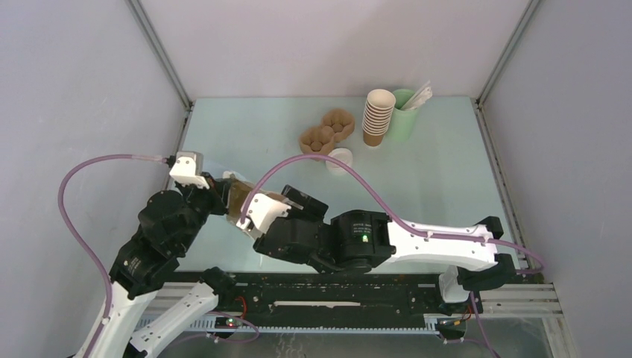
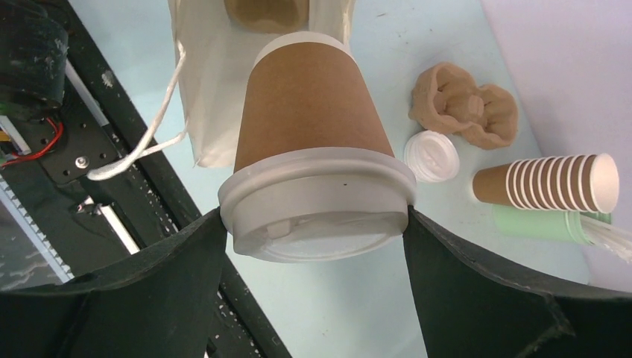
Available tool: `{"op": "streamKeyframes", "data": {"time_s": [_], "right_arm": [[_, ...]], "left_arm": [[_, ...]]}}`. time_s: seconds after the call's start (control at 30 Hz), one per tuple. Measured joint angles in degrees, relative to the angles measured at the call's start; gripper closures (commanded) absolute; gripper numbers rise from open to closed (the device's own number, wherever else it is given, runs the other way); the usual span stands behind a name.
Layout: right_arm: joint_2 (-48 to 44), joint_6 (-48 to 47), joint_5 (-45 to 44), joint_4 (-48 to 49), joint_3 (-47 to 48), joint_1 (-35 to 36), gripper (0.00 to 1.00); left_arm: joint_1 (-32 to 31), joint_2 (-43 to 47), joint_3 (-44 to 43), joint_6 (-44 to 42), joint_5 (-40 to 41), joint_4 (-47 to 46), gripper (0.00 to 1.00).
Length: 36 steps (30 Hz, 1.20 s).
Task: Pack the takeout coffee
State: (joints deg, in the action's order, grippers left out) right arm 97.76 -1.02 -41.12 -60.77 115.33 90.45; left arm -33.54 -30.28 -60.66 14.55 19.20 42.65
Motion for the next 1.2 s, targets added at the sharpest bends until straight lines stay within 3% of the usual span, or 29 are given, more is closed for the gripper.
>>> {"op": "streamKeyframes", "data": {"time_s": [0.47, 1.0, 1.2], "right_arm": [[-1.3, 2.7, 3.0, -2.6, -2.7, -0.8, 0.34], [-2.2, 1.1, 2.9, -13.8, 1.1, 0.9, 0.35], [-1.0, 1.6, 3.6, -18.6, 7.3, 1.8, 0.35]], "left_arm": [[0.0, -2.3, -1.2, 2.6, -3.3, 1.2, 1.00], [0.0, -4.2, -1.9, 11.1, -24.1, -1.2, 1.00], [0.0, -4.0, -1.4, 13.5, -26.0, -2.9, 1.00]]}}
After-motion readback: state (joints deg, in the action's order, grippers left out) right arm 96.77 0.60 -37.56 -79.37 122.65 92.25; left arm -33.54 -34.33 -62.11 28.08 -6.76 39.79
